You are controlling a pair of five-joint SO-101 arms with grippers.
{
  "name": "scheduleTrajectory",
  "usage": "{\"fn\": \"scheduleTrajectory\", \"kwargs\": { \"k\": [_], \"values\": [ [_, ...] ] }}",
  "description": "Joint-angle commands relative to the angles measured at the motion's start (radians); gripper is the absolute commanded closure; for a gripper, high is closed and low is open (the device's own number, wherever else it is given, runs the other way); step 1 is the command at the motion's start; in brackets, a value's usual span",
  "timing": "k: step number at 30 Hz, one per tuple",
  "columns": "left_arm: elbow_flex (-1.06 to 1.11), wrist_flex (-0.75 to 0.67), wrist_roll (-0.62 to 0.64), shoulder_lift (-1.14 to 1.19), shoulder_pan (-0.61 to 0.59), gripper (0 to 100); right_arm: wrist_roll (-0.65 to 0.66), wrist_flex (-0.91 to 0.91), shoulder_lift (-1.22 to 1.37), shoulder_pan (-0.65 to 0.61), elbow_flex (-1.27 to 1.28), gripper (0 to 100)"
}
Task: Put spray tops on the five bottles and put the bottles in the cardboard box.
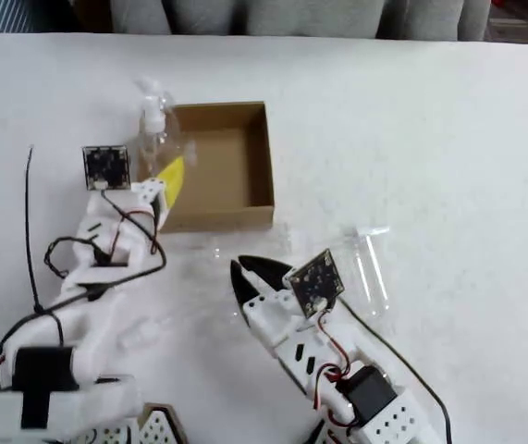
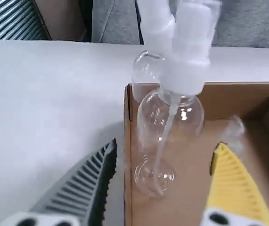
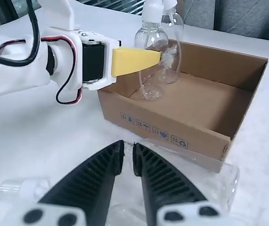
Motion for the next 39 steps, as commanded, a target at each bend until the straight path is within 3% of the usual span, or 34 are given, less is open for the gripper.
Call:
{"fn": "scheduleTrajectory", "kwargs": {
  "k": [1,8,17,26,33,39],
  "values": [
    [0.021,0.149,0.002,-0.182,-0.012,69,0.012,0.004,-0.007,0.01,0.008,98.2],
    [0.117,0.445,-0.107,-0.467,-0.013,69,0.012,0.004,-0.007,0.01,0.008,98.2],
    [0.212,0.836,-0.11,-0.849,-0.025,70,0.012,0.005,-0.007,0.01,0.008,98.2],
    [0.206,1.209,-0.11,-1.171,-0.262,95,0.012,0.005,-0.007,0.01,0.008,98.2],
    [0.157,1.247,-0.103,-1.124,-0.42,98,0.012,0.005,-0.007,0.01,0.008,98.2],
    [-0.054,1.364,-0.101,-0.797,-0.438,98,0.014,0.005,-0.007,0.068,0.005,98.2]
  ]
}}
